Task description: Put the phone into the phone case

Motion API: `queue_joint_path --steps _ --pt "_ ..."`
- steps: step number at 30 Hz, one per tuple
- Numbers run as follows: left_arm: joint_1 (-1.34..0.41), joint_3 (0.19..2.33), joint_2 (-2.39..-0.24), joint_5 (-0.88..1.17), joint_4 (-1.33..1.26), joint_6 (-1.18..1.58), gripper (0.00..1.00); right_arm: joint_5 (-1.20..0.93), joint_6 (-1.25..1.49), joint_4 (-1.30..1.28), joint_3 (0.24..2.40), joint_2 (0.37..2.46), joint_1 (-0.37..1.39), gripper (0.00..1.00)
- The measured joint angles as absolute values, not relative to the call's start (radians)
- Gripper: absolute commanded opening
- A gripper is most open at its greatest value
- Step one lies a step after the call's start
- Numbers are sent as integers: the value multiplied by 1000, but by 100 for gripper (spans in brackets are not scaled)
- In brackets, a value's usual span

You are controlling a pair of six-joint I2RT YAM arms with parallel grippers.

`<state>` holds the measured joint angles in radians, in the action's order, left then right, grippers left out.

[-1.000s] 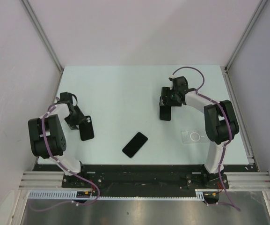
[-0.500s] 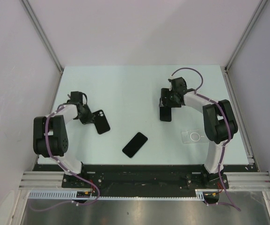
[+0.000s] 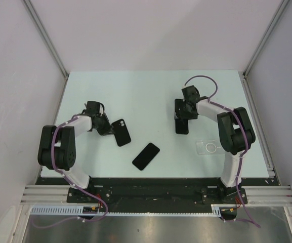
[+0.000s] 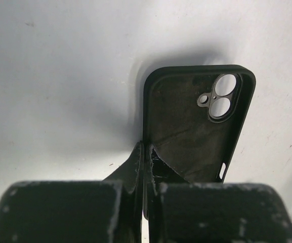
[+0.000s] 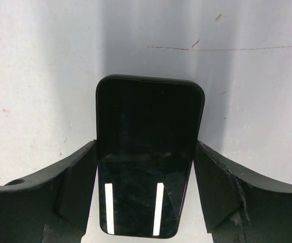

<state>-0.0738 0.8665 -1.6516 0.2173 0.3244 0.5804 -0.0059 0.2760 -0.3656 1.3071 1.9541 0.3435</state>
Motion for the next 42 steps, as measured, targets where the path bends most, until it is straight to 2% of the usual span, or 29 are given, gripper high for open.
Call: queue_joint_path --steps 1,3,7,10,15,18,21,22,25,32,42 --pt "-74 866 -1652 219 323 583 1 4 276 -369 1308 1954 347 69" --pt "-75 866 -1653 225 319 587 7 23 273 -377 1308 1954 357 71" --pt "-83 865 -1653 233 316 588 13 72 256 -397 1308 1954 387 73" --pt "-86 865 -1653 241 316 591 13 112 249 -415 1308 1954 419 77" --pt "-96 870 -1657 265 331 595 13 153 246 -436 1308 1954 454 71" --pt "-110 875 -1658 277 339 595 18 158 249 -437 1307 1954 459 61" --pt "-122 878 -1658 297 345 596 39 164 251 -436 1306 1954 463 55" --pt "-123 879 -1657 302 347 596 50 166 252 -436 1305 1953 465 52" --pt "-126 880 -1649 313 351 603 63 164 253 -435 1301 1948 475 49" --pt "-126 880 -1578 294 378 603 67 89 272 -438 1271 1916 506 44" --pt "-46 880 -1493 345 390 602 64 -46 382 -340 1257 1842 622 41"
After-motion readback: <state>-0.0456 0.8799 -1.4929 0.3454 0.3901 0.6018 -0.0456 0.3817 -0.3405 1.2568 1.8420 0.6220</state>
